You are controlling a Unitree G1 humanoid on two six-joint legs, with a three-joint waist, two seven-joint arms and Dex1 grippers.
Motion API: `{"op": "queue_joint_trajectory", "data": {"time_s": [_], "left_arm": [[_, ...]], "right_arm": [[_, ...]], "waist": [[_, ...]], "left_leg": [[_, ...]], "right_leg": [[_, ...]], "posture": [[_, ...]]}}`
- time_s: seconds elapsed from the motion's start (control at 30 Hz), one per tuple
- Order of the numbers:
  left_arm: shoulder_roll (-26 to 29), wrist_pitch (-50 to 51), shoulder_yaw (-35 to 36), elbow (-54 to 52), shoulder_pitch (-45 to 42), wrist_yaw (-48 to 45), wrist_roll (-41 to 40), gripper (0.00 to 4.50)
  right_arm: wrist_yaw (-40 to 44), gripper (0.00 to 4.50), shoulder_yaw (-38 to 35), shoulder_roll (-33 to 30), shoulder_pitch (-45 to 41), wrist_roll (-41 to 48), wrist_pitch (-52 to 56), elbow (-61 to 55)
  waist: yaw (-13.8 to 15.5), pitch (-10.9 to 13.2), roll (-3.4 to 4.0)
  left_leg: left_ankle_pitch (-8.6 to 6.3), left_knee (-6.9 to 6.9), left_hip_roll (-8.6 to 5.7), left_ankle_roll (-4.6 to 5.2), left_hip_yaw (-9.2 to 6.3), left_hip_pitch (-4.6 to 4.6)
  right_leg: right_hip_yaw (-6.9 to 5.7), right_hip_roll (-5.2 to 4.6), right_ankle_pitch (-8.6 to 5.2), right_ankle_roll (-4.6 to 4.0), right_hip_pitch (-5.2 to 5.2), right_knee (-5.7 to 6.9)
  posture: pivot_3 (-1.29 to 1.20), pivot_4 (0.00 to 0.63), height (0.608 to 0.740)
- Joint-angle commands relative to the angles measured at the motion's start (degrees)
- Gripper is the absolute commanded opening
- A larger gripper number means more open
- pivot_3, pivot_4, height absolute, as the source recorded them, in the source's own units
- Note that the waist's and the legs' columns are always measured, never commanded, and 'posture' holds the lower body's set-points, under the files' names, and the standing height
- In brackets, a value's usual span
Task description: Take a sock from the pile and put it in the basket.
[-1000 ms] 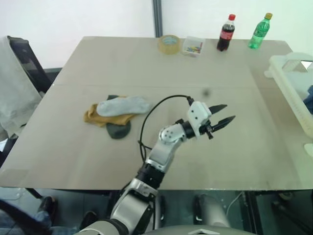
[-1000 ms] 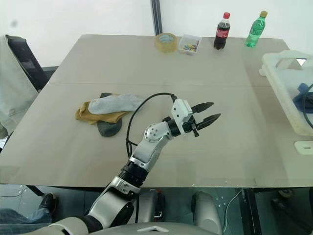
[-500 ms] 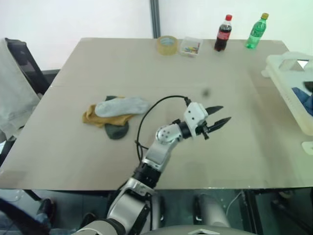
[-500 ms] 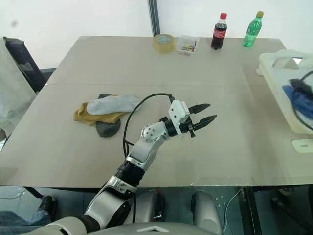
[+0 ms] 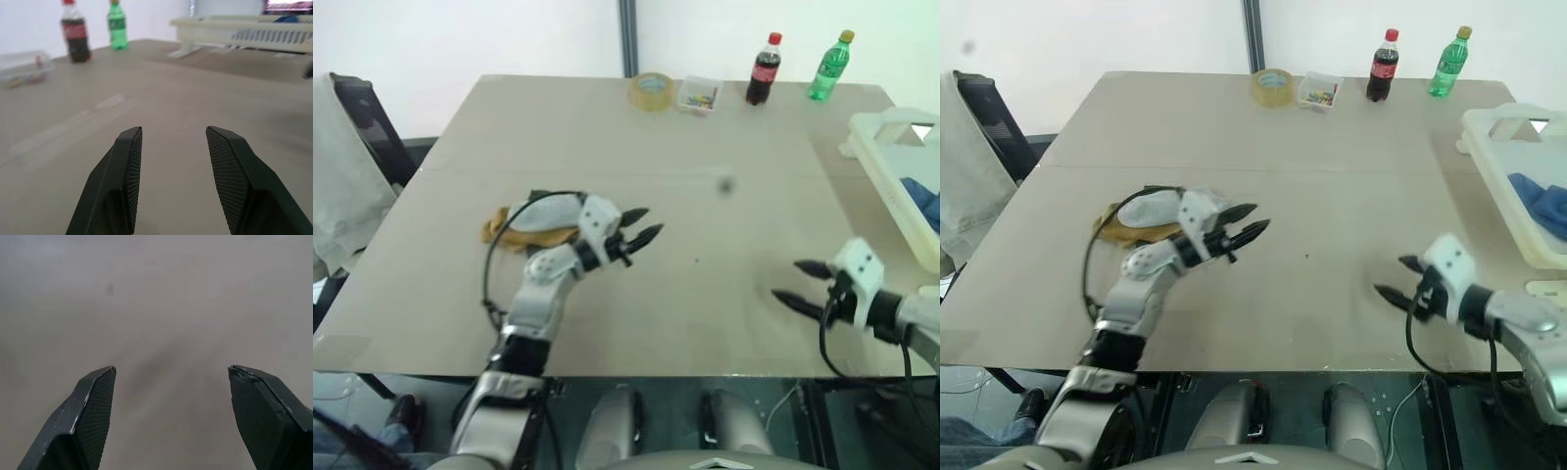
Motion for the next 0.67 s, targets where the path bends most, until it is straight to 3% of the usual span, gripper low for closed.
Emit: {"op": "queue_joint_trajectory", "data": {"time_s": [0.03, 0.17, 0.3, 0.5, 0.67], "left_arm": [[2.8, 2.0, 0.6, -7.0, 6.0, -0.4, -0.3, 2.25], [8.1, 8.7, 5.0, -23.2, 22.5, -1.1, -5.9, 2.25], [9.6, 9.9, 7.4, -30.3, 31.9, 1.2, -6.3, 2.25], [8.8, 10.2, 10.5, -36.9, 39.9, 4.8, -6.9, 2.25], [9.0, 9.6, 11.8, -37.9, 41.6, 5.0, -7.0, 2.25]], "right_arm": [[3.9, 3.73, -3.5, 1.0, 2.3, -0.1, -9.6, 1.0], [6.9, 3.73, -8.1, 3.5, 5.7, 4.6, -13.2, 1.1], [8.6, 3.73, -10.3, 4.6, 8.2, 6.8, -14.2, 0.7], [11.1, 3.73, -11.8, 3.3, 11.0, 7.1, -14.7, 2.4], [11.0, 3.73, -12.8, 3.6, 12.3, 8.4, -13.9, 1.9]], "waist": [[0.0, 0.0, -0.02], [-0.3, 0.0, -0.07], [0.1, 0.0, -0.06], [0.1, 0.0, -0.07], [0.0, 0.0, -0.05]], "left_leg": [[0.00, 0.00, 0.00, 0.00, 0.03, 0.01], [-0.01, 0.00, 0.17, -0.02, 0.03, 0.10], [-0.02, -0.03, 0.30, -0.04, 0.05, 0.09], [0.00, 0.08, 0.23, -0.06, 0.08, 0.12], [-0.01, 0.02, 0.23, -0.04, 0.11, 0.06]], "right_leg": [[0.03, -0.01, 0.00, 0.00, 0.00, 0.00], [0.02, -0.01, -0.02, -0.06, 0.04, 0.04], [0.04, -0.02, -0.14, -0.27, -0.02, 0.05], [0.02, -0.18, -0.23, -0.11, -0.04, 0.04], [0.04, -0.14, -0.11, -0.32, -0.12, 0.05]], "posture": [[0.00, 0.150, 0.740], [0.00, 0.150, 0.740], [0.00, 0.150, 0.740], [0.00, 0.150, 0.740], [0.00, 0.150, 0.740]]}}
